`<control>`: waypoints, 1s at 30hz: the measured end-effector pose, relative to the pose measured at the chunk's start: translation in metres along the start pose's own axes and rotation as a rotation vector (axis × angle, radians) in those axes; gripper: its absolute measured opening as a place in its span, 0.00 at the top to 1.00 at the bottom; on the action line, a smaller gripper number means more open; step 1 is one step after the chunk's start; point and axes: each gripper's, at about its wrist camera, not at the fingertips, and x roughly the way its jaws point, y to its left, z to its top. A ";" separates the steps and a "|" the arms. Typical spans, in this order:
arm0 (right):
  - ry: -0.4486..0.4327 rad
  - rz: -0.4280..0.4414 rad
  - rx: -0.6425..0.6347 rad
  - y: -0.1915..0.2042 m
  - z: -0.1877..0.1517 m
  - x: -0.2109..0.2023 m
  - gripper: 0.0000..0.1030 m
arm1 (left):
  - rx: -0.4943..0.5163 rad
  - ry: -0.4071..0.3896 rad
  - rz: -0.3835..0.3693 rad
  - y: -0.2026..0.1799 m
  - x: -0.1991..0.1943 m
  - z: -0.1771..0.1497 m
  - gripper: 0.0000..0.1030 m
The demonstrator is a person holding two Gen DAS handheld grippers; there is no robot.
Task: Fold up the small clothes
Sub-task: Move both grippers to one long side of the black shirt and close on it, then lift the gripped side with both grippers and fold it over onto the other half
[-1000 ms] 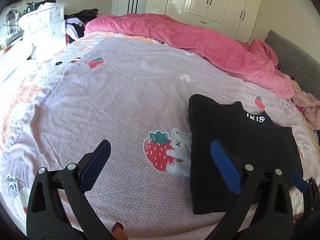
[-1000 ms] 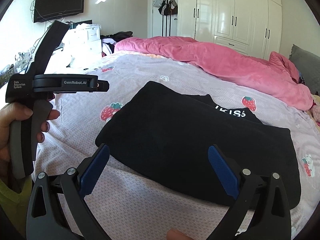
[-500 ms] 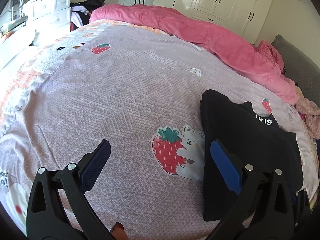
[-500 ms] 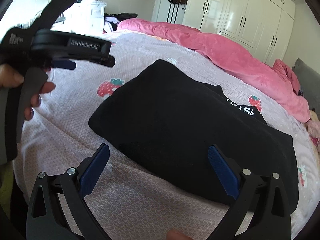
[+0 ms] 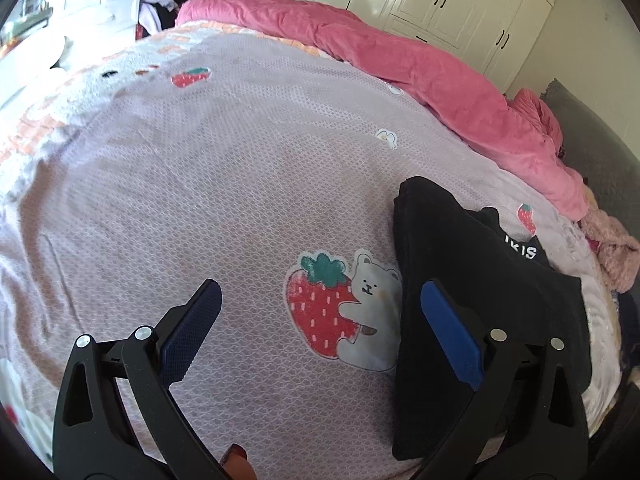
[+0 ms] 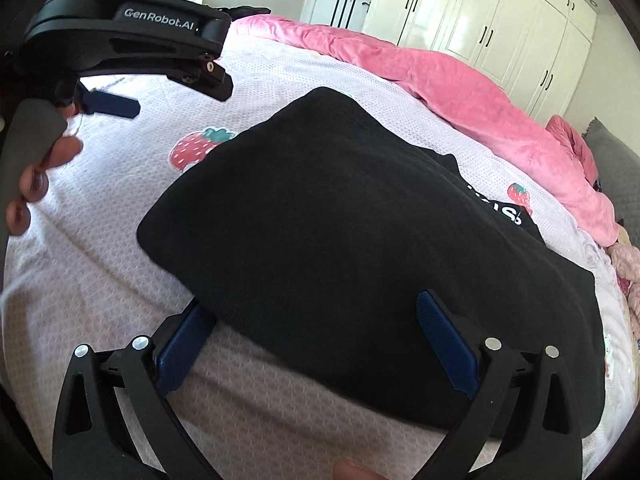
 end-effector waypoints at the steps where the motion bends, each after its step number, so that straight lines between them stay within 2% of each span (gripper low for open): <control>1: -0.004 -0.002 0.000 0.000 0.002 0.001 0.04 | -0.017 0.007 -0.017 0.001 0.003 0.001 0.09; 4: -0.017 -0.005 -0.008 0.000 0.006 0.003 0.04 | -0.060 0.010 -0.055 0.003 0.010 0.005 0.09; 8: -0.035 -0.011 -0.011 -0.002 0.010 0.004 0.05 | -0.077 0.016 -0.067 0.001 0.018 0.008 0.09; 10: -0.045 -0.005 -0.003 -0.004 0.010 0.003 0.09 | -0.087 0.024 -0.082 -0.001 0.022 0.010 0.09; 11: -0.047 0.006 0.000 -0.005 0.010 0.002 0.16 | -0.097 0.030 -0.100 -0.001 0.024 0.010 0.09; 12: -0.049 0.019 0.006 -0.006 0.009 0.001 0.29 | -0.110 0.037 -0.121 -0.002 0.026 0.010 0.09; 14: -0.062 0.042 0.020 -0.008 0.008 -0.002 0.42 | -0.130 0.055 -0.161 -0.003 0.029 0.008 0.09; 16: -0.092 0.099 0.032 -0.011 0.007 -0.009 0.79 | -0.137 0.072 -0.187 -0.004 0.033 0.006 0.09; 18: -0.120 0.114 0.047 -0.013 0.006 -0.016 0.91 | -0.146 0.079 -0.208 -0.005 0.034 0.006 0.09; 26: -0.166 0.220 0.182 -0.039 0.001 -0.026 0.93 | -0.198 0.102 -0.351 -0.017 0.042 0.008 0.09; 30: -0.177 0.227 0.198 -0.043 -0.001 -0.030 0.93 | -0.173 0.122 -0.360 -0.031 0.051 0.013 0.09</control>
